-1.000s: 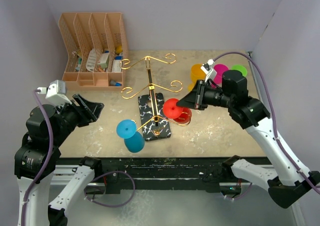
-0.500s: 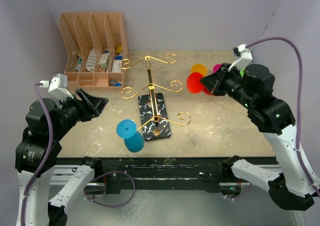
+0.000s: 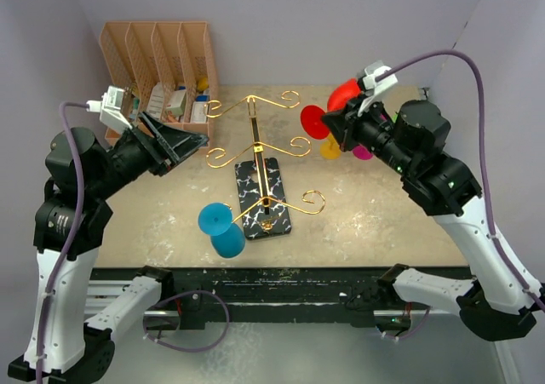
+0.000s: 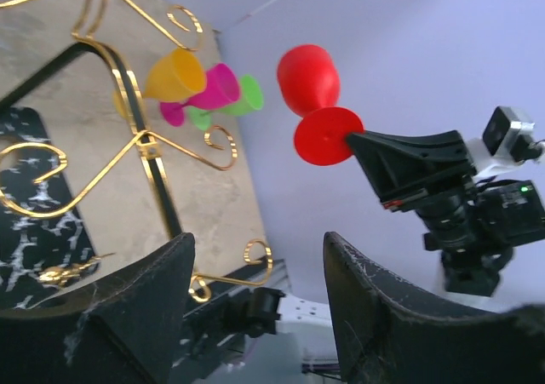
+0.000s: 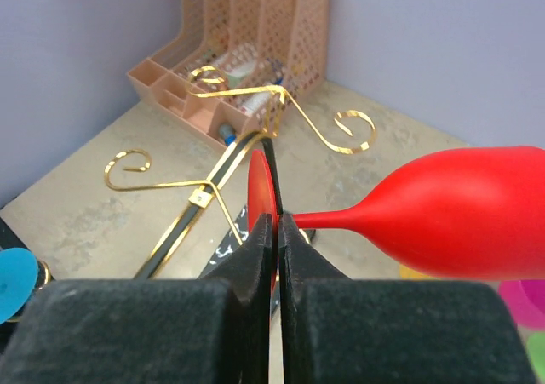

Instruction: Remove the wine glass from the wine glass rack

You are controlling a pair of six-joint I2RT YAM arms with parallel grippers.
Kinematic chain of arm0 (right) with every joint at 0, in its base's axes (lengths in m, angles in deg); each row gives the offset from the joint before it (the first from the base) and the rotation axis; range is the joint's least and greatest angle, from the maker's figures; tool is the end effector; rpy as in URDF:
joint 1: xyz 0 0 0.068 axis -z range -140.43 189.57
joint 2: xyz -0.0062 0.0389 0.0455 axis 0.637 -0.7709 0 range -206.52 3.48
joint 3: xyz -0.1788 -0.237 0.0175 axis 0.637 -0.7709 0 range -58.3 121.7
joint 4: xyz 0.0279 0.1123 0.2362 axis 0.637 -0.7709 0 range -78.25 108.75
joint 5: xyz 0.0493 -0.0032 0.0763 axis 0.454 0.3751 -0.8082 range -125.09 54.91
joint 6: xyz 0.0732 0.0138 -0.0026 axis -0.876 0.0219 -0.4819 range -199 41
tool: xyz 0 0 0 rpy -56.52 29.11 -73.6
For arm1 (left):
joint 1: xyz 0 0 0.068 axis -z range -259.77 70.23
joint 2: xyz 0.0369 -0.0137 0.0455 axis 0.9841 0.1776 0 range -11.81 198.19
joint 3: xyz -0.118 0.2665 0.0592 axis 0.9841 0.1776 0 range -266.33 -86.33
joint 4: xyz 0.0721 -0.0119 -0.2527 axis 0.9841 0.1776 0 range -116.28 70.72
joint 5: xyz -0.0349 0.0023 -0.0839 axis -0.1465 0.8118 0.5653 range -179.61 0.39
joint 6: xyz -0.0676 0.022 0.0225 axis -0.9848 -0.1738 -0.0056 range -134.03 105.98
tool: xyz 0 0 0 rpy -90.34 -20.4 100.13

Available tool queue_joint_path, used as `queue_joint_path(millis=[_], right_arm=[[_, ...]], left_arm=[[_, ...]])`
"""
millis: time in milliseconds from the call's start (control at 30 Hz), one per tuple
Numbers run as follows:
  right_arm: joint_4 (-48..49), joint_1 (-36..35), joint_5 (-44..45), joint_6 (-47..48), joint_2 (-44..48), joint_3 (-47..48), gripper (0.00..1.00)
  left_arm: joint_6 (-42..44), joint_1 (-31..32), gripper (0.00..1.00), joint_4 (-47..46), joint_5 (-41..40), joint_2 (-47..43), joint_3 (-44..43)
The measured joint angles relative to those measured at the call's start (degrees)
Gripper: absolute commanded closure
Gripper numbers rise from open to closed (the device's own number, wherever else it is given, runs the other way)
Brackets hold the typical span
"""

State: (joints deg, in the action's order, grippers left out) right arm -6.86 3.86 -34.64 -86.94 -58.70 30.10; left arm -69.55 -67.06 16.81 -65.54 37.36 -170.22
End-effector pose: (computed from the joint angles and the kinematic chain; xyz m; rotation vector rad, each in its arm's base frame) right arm 0.1758 0.1258 0.5337 -0.3755 1.5458 0.5918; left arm 0.1204 -0.0533 0.5031 -0.3558 1.8346 -1.2147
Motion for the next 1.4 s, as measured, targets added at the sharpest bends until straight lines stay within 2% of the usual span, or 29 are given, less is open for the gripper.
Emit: queue_joint_path(millis=[333,600,733,1000,1233,1333,1400], right_arm=[[11.37,-11.04,1.38,14.99,-0.04,0.22,1.00],[20.41,-30.84,13.99,32.57,-5.62,-1.40,1.00],[24.94,-37.13,20.44,40.68,-8.83,-4.00,1.00],[35.06,-42.91,27.50,52.68,-9.92,-9.99,1.00],[43.41,-46.71,29.64,61.13,-9.70,-14.38,1.00],[47.41,-48.19,29.86,64.70,-9.64,-17.03,1.00],[50.93,-49.24,29.92,68.08,-9.35,-20.13,1.00]], left_arm=[[-14.60,0.00,0.34,-11.45,10.43,1.75,2.54],[-21.20,0.00,0.34,-16.33,14.29,2.14,5.79],[-23.50,0.00,0.34,-17.07,14.97,1.95,6.80],[-26.67,0.00,0.34,-19.21,16.68,0.55,8.96],[-28.87,0.00,0.35,-21.00,18.23,0.42,12.09],[-29.40,0.00,0.48,-21.33,18.43,0.42,12.79],[-29.53,0.00,0.65,-21.68,18.67,0.31,13.27]])
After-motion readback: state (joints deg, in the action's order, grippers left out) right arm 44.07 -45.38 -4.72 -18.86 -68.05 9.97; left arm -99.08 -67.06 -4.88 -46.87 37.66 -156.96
